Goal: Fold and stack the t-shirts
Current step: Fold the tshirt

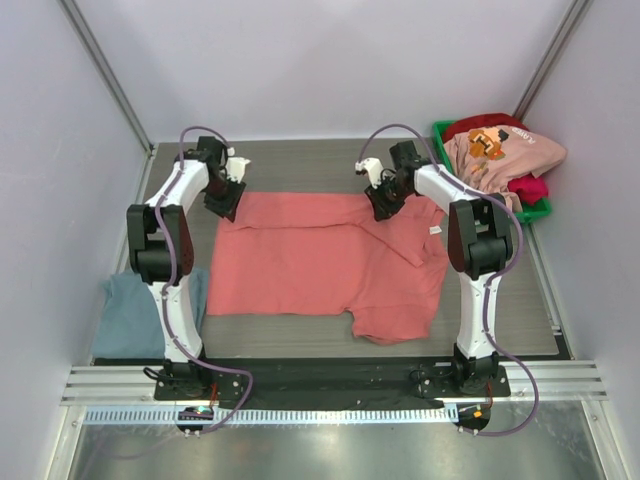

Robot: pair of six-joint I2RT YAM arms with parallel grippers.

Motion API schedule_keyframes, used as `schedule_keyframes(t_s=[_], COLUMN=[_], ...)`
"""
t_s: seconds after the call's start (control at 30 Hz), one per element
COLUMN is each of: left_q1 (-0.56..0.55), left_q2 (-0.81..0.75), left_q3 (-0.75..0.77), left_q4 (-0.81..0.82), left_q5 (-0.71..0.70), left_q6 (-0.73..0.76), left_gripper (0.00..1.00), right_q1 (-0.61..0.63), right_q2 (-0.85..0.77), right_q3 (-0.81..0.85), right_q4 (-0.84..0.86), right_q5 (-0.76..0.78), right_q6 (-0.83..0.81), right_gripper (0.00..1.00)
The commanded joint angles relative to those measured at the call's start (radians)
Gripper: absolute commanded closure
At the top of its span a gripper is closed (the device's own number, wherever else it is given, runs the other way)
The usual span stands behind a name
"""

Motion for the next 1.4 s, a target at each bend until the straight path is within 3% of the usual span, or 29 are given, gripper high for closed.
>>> schedule_keyframes(t_s=[0.0, 0.7, 0.87, 1.1, 1.37], left_q1=[0.003, -0.001, -0.003, -0.003, 0.006], left_q2=[-0.064, -0.024, -0.024, -0.029, -0.032], left_q3=[-0.022, 0.009, 0.009, 0.009, 0.038], left_q4=[0.013, 0.001, 0.001, 0.015, 0.017], left_q5=[-0.013, -0.025, -0.022, -0.005, 0.032], left_q6=[0.009, 0.016, 0.016, 0.012, 0.021], left_gripper=[0.63, 0.63, 0.63, 0.63, 0.64], right_q1=[0.001, 0.001, 0.003, 0.021, 0.214], right_q2=[-0.019, 0.045, 0.025, -0.085, -0.33], right_q3=[0.049, 0.064, 0.047, -0.007, -0.221], right_q4=[0.036, 0.05, 0.054, 0.073, 0.059], right_q5=[0.011, 0.043, 0.04, 0.065, 0.128], right_q6=[-0.011, -0.041, -0.041, -0.038, -0.068], right_gripper=[0.72, 0.72, 0.97, 0.99, 0.99])
